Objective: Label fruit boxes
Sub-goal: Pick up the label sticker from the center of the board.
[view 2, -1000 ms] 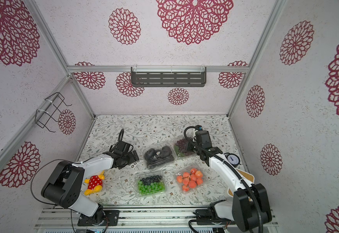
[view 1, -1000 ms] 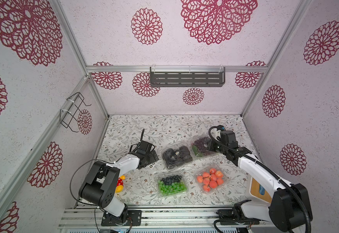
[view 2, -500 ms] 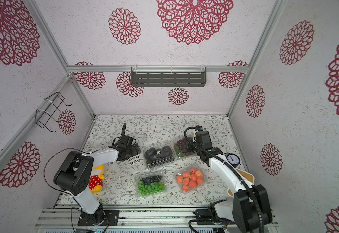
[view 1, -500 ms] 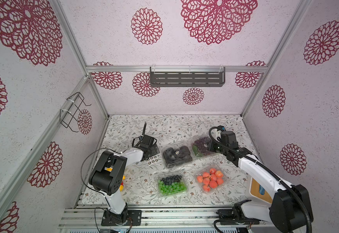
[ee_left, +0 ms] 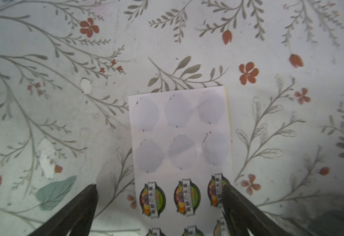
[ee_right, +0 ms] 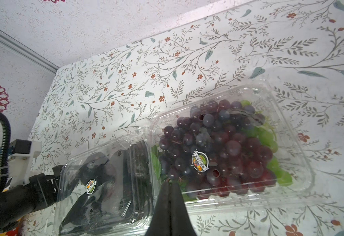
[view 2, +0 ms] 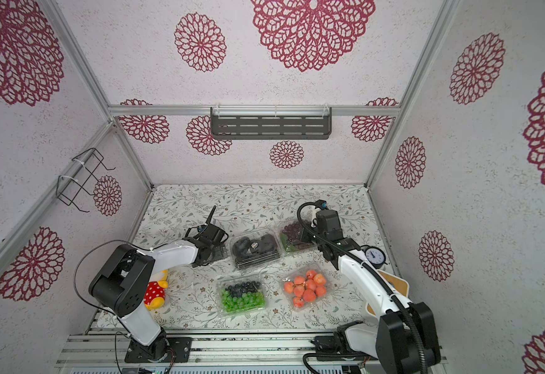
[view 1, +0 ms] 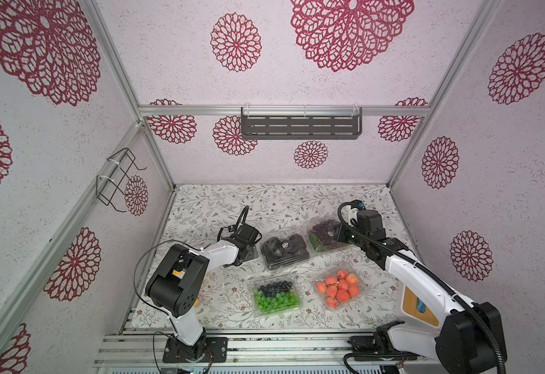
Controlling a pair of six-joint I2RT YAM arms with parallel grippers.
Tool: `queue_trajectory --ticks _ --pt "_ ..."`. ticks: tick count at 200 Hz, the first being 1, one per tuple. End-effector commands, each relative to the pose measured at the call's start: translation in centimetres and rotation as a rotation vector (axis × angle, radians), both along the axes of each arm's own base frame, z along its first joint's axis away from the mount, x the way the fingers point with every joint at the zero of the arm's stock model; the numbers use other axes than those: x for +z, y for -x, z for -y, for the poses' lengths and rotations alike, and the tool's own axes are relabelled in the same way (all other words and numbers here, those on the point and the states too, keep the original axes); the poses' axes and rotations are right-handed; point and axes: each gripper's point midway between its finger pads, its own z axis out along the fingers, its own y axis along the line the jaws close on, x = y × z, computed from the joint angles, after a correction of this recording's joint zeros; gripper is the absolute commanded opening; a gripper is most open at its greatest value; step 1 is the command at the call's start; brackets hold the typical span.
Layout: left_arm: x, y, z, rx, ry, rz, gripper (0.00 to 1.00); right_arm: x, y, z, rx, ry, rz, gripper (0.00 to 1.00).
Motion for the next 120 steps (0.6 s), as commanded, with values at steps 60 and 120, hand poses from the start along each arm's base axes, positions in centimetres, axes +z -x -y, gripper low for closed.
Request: queue_trajectory --ticks 60,120 --pt "-3.4 8.7 -4.9 0.080 -0.118 -0.305 0.84 1.2 0.2 -0.1 -0.004 -0.005 0.048 0.00" --pt "-0.9 6.9 -5.4 0.089 -0.100 -0.195 0.83 1.4 0.2 -0.1 -0.003 -0.002 0.053 0.00"
